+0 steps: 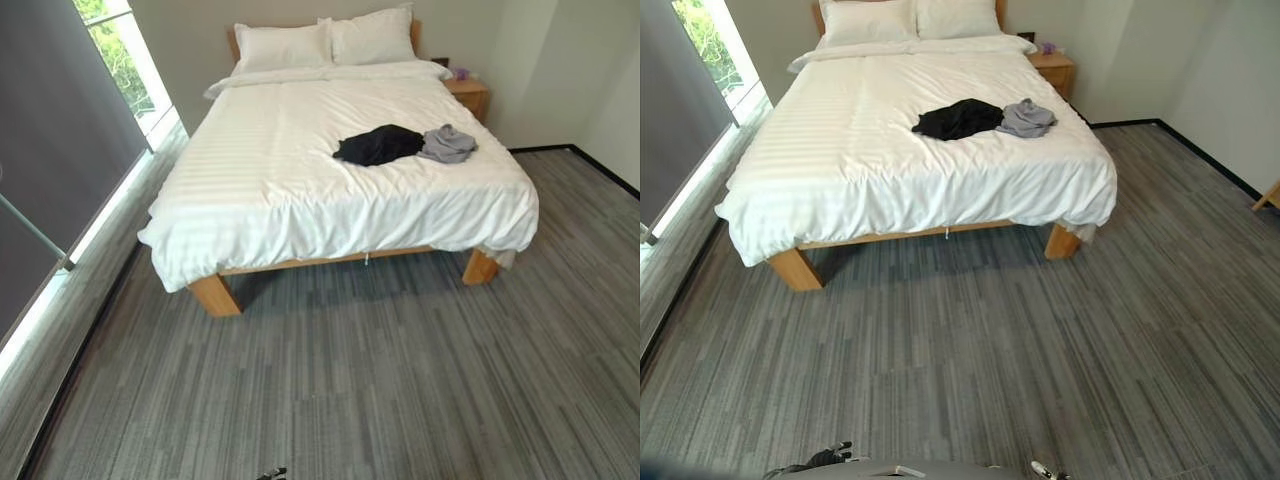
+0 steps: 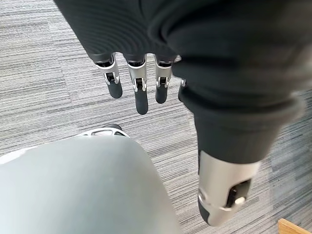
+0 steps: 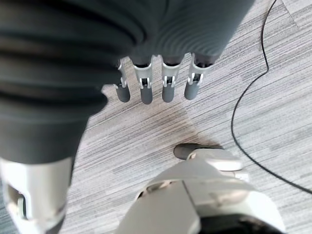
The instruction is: Pick up bed clothes into laundry basket.
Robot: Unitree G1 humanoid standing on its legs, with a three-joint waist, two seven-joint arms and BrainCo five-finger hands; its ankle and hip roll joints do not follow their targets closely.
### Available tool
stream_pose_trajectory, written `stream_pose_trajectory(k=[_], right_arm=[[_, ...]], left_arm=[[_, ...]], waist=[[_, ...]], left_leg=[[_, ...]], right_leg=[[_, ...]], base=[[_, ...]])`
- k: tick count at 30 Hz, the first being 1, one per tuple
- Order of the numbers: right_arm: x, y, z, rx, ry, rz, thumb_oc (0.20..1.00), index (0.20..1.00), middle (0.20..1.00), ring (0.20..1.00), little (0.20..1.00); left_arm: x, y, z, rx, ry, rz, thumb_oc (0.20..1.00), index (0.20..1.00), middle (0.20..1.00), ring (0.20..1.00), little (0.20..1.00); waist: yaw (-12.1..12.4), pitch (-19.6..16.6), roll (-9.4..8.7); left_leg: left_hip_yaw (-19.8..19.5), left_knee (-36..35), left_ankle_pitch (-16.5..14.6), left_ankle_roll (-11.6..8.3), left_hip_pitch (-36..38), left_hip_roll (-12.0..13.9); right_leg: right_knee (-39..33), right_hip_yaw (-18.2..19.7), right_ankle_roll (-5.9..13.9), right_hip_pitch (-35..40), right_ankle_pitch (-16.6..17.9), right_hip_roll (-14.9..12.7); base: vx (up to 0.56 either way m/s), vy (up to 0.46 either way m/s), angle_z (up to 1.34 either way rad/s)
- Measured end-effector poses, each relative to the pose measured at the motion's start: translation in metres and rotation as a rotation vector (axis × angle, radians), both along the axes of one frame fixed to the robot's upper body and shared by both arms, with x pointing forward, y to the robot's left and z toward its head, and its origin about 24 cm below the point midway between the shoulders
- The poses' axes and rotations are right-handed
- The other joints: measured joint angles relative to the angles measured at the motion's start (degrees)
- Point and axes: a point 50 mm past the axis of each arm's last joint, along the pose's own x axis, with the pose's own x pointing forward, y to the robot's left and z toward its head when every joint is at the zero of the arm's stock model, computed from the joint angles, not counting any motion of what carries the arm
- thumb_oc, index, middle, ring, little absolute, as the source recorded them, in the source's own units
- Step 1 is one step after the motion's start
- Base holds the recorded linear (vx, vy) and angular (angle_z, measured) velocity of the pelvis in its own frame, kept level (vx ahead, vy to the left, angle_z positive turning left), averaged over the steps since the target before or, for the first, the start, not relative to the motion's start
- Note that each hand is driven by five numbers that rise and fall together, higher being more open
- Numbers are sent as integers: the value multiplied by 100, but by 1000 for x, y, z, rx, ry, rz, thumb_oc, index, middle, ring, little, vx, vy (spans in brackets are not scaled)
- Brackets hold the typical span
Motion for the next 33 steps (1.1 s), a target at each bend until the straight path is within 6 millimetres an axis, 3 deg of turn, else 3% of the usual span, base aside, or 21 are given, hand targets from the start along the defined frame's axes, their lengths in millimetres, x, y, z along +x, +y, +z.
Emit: stream_pose_trajectory(k=[4, 7, 10, 11, 12, 14, 17, 21, 22, 23, 25, 29, 32, 33], right_arm=[[6, 0, 1, 10, -19, -2, 1000, 1000, 1000, 1000, 1000], [7, -1, 1, 10, -23, -15, 1000, 1000, 1000, 1000, 1000], [11, -6, 2, -3, -39, -86, 1000, 1000, 1000, 1000, 1000], [19, -10, 4, -17, -60, -109, 1000, 1000, 1000, 1000, 1000], [37, -21, 10, -49, -118, -120, 1000, 1000, 1000, 1000, 1000], [68, -31, 22, -78, -241, -119, 1000, 1000, 1000, 1000, 1000], [116, -39, 50, -112, -461, -88, 1000, 1000, 1000, 1000, 1000], [171, -48, 129, -277, -834, 131, 1000, 1000, 1000, 1000, 1000], [177, -49, 142, -306, -893, 151, 1000, 1000, 1000, 1000, 1000], [184, -45, 170, -357, -1015, 184, 1000, 1000, 1000, 1000, 1000], [184, -39, 181, -387, -1079, 192, 1000, 1000, 1000, 1000, 1000], [170, -24, 171, -358, -1100, 136, 1000, 1000, 1000, 1000, 1000], [158, -15, 138, -295, -986, 144, 1000, 1000, 1000, 1000, 1000], [149, -5, 127, -234, -954, 145, 1000, 1000, 1000, 1000, 1000]], left_arm=[[0, -1, 0, -1, 0, 8, 1000, 1000, 1000, 1000, 1000], [-1, 0, -1, -23, -9, 143, 1000, 1000, 1000, 1000, 1000], [18, -5, 2, -19, -67, 187, 1000, 1000, 1000, 1000, 1000], [33, -8, 5, -7, -102, 143, 1000, 1000, 1000, 1000, 1000], [63, -13, 14, 6, -187, 82, 1000, 1000, 1000, 1000, 1000], [102, -17, 31, 16, -320, 20, 1000, 1000, 1000, 1000, 1000], [150, -16, 64, 23, -534, -32, 1000, 1000, 1000, 1000, 1000], [199, -15, 140, -6, -911, -109, 1000, 1000, 1000, 1000, 1000], [204, -14, 153, -12, -972, -109, 1000, 1000, 1000, 1000, 1000], [208, -10, 180, -15, -1096, -97, 1000, 1000, 1000, 1000, 1000], [203, -2, 193, -10, -1168, -49, 1000, 1000, 1000, 1000, 1000], [187, -9, 179, -75, -1146, 44, 1000, 1000, 1000, 1000, 1000], [181, -12, 167, -77, -1114, 73, 1000, 1000, 1000, 1000, 1000], [173, -11, 154, -93, -1071, 137, 1000, 1000, 1000, 1000, 1000]], waist=[[15, 17, 37], [20, 21, 37], [49, 22, 34], [40, 12, 50], [27, 2, 68], [-37, 56, 27], [-113, 112, 46], [-112, 172, 120], [-103, 173, 118], [-76, 196, 108], [-61, 196, 112], [-76, 240, 119], [-82, 350, 59], [-88, 362, 55]], left_leg=[[11, -34, -1, -1, 58, -6], [9, -51, -1, -2, 98, -9], [-3, -50, -1, -2, 103, -18], [-3, -49, -1, -1, 110, -21], [1, -45, 1, 2, 109, -22], [8, -42, 13, 20, 111, -31], [30, -60, 33, 39, 123, -30], [2, -244, 143, 94, 202, -82], [-4, -283, 153, 90, 252, -88], [-9, -363, 152, 89, 376, -99], [-16, -412, 152, 87, 388, -117], [-3, -467, 156, 81, 383, -146], [-3, -467, 156, 81, 381, -155], [1, -480, 155, 80, 381, -155]], right_leg=[[-92, 6, 35, 78, 0, 5], [-108, 2, 43, 117, -6, 6], [-128, -5, 44, 136, 5, 4], [-135, -3, 52, 143, 12, 4], [-162, 0, 69, 154, 33, 4], [-167, 7, 65, 151, 62, 2], [-188, 22, 43, 167, 116, 4], [-364, 3, 58, 286, 280, 13], [-408, -2, 60, 339, 290, 17], [-500, -8, 68, 456, 293, 29], [-603, -18, 113, 493, 321, 28], [-727, -11, 142, 496, 355, 18], [-797, -10, 148, 540, 404, 21], [-809, -5, 155, 533, 399, 21]], base=[[16, 5, -1], [33, 7, 1], [0, 0, 0], [0, 0, 0], [0, 0, 0], [-12, 4, -2], [-39, 3, -4], [-20, 1, 1], [-12, -1, 6], [-4, 1, 5], [5, 2, 2], [4, -2, -2], [0, 0, 0], [36, 11, -2]])
